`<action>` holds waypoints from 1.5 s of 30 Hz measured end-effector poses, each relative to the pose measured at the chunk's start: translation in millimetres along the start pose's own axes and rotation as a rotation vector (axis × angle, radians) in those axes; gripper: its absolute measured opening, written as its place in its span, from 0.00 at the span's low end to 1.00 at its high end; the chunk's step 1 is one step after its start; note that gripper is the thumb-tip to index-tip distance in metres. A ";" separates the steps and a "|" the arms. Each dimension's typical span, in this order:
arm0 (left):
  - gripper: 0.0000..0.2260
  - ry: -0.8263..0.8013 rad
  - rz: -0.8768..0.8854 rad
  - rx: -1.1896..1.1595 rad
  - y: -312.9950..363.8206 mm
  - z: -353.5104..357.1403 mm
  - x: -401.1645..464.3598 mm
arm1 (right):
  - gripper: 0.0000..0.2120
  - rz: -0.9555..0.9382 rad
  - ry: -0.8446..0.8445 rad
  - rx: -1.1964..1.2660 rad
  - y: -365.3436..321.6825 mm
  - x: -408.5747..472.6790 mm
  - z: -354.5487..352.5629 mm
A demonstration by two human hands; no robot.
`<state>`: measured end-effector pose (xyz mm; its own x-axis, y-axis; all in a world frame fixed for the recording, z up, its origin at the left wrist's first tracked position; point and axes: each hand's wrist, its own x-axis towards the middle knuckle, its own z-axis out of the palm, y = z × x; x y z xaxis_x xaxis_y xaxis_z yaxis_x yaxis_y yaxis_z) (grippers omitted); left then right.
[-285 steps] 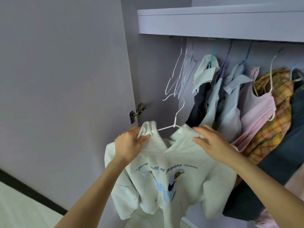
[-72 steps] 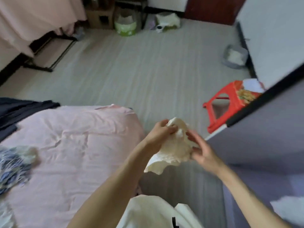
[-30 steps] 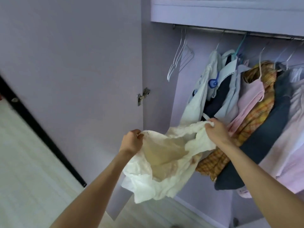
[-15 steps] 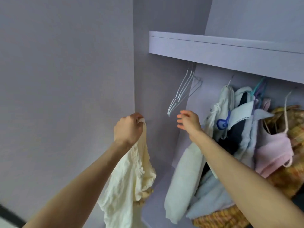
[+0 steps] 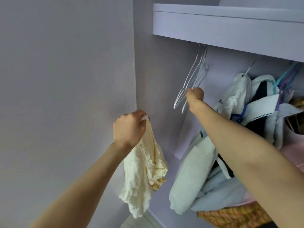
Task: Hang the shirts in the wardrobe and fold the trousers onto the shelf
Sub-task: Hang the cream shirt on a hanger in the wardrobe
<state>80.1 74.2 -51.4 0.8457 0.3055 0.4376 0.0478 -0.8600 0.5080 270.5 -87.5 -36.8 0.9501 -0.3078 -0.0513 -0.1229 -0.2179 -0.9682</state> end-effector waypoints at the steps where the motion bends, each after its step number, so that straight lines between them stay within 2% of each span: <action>1: 0.11 -0.009 0.000 -0.006 -1.0 0.8 1.4 | 0.06 -0.027 0.034 -0.018 0.8 0.9 -1.4; 6: 0.09 -0.085 -0.012 -0.086 1.6 6.3 5.6 | 0.12 -0.149 0.098 -0.013 0.3 -0.8 -21.6; 10: 0.05 -0.143 -0.077 -0.233 4.7 16.9 2.1 | 0.11 -0.241 0.110 0.041 7.9 -20.2 -41.3; 13: 0.09 -0.247 -0.174 -0.271 5.9 23.6 -7.7 | 0.10 -0.298 0.102 0.081 32.8 -49.3 -51.2; 16: 0.16 -0.379 -0.226 -0.192 3.2 27.1 -21.6 | 0.12 -0.373 0.075 0.100 79.7 -100.6 -64.0; 18: 0.17 -0.453 -0.266 -0.222 -0.9 30.0 -30.1 | 0.09 -0.420 0.019 0.106 115.6 -135.2 -77.4; 20: 0.14 -0.526 -0.294 -0.329 -6.2 33.4 -40.3 | 0.08 -0.354 -0.065 0.144 143.5 -157.0 -87.5; 22: 0.12 -0.577 -0.305 -0.393 -7.1 36.3 -53.1 | 0.10 -0.192 -0.130 0.192 160.0 -165.4 -94.1; 24: 0.13 -0.555 -0.384 -0.467 -6.1 38.3 -61.8 | 0.03 -0.042 -0.128 0.157 167.9 -167.8 -97.5; 26: 0.12 -0.516 -0.464 -0.508 -7.9 37.8 -64.9 | 0.13 0.002 -0.058 0.046 179.0 -173.4 -99.2; 28: 0.09 -0.525 -0.483 -0.511 -12.0 34.6 -65.3 | 0.20 -0.030 0.038 0.016 190.0 -187.3 -103.4; 30: 0.05 -0.544 -0.503 -0.535 -16.2 30.4 -68.2 | 0.21 -0.098 0.112 0.033 200.7 -200.8 -110.0; 32: 0.05 -0.529 -0.534 -0.572 -19.3 26.0 -71.7 | 0.20 -0.092 0.139 0.117 204.2 -208.0 -114.2; 34: 0.09 -0.490 -0.557 -0.626 -21.3 23.3 -75.1 | 0.18 -0.055 0.171 0.215 201.5 -206.5 -115.7; 38: 0.11 -0.450 -0.573 -0.660 -26.0 18.8 -81.0 | 0.23 0.088 0.231 0.401 180.5 -197.7 -112.6; 40: 0.13 -0.455 -0.573 -0.651 -27.4 15.2 -83.7 | 0.25 0.187 0.160 0.634 168.8 -196.3 -111.6; 42: 0.13 -0.474 -0.571 -0.647 -26.8 11.2 -86.1 | 0.29 0.213 -0.038 0.844 159.0 -195.9 -108.2; 45: 0.14 -0.514 -0.550 -0.632 -22.6 4.5 -88.9 | 0.33 0.232 -0.274 0.929 146.1 -198.4 -94.0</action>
<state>6.2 64.7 -105.1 0.9260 0.2543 -0.2789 0.3377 -0.2284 0.9131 37.1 -145.4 -145.0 0.9788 -0.0012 -0.2046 -0.1514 0.6684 -0.7282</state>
